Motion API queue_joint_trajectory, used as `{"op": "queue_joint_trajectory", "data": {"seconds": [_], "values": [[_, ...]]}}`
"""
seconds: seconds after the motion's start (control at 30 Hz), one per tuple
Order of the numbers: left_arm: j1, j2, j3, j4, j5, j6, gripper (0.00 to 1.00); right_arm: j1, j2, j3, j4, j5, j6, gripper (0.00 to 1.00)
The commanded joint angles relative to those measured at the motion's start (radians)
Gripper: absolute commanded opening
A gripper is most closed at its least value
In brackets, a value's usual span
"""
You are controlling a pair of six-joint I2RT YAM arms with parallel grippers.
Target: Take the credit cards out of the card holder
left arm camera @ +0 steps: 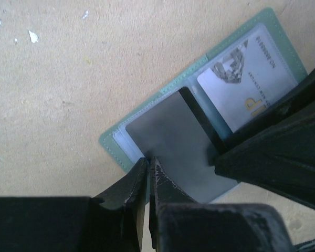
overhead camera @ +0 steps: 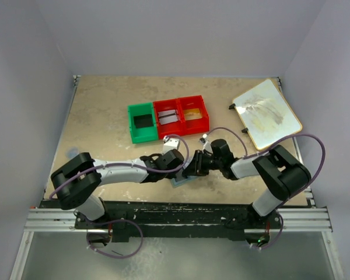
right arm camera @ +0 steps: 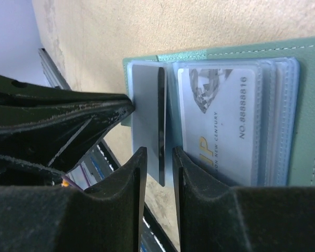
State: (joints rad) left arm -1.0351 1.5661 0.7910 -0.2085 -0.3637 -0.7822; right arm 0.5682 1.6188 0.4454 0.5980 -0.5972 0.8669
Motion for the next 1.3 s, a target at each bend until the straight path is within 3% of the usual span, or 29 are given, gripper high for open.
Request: {"op": "queue_joint_trajectory", "data": {"seconds": [0.0, 0.07, 0.17, 0.23, 0.47, 0.77, 1.27], "values": [[-0.002, 0.053, 0.002, -0.015, 0.008, 0.023, 0.02, 0.003, 0.018, -0.059, 0.180, -0.023, 0.115, 0.27], [-0.002, 0.054, 0.002, -0.021, 0.005, 0.023, 0.01, 0.003, 0.030, -0.087, 0.261, -0.033, 0.163, 0.20], [-0.002, 0.043, -0.002, -0.032, -0.007, 0.023, 0.01, 0.004, 0.032, -0.118, 0.331, -0.039, 0.211, 0.17], [-0.002, 0.037, -0.004, -0.041, -0.016, 0.025, 0.00, 0.004, 0.028, -0.123, 0.332, -0.025, 0.220, 0.16], [-0.001, 0.026, -0.015, -0.049, -0.025, 0.034, 0.00, -0.010, 0.018, -0.148, 0.366, -0.004, 0.261, 0.00], [-0.002, 0.030, -0.022, -0.048, -0.027, 0.033, 0.00, -0.088, -0.060, -0.186, 0.310, 0.000, 0.228, 0.00], [-0.003, 0.019, -0.006, -0.044, -0.021, 0.038, 0.00, -0.110, -0.135, -0.141, 0.111, 0.049, 0.102, 0.03]]}}
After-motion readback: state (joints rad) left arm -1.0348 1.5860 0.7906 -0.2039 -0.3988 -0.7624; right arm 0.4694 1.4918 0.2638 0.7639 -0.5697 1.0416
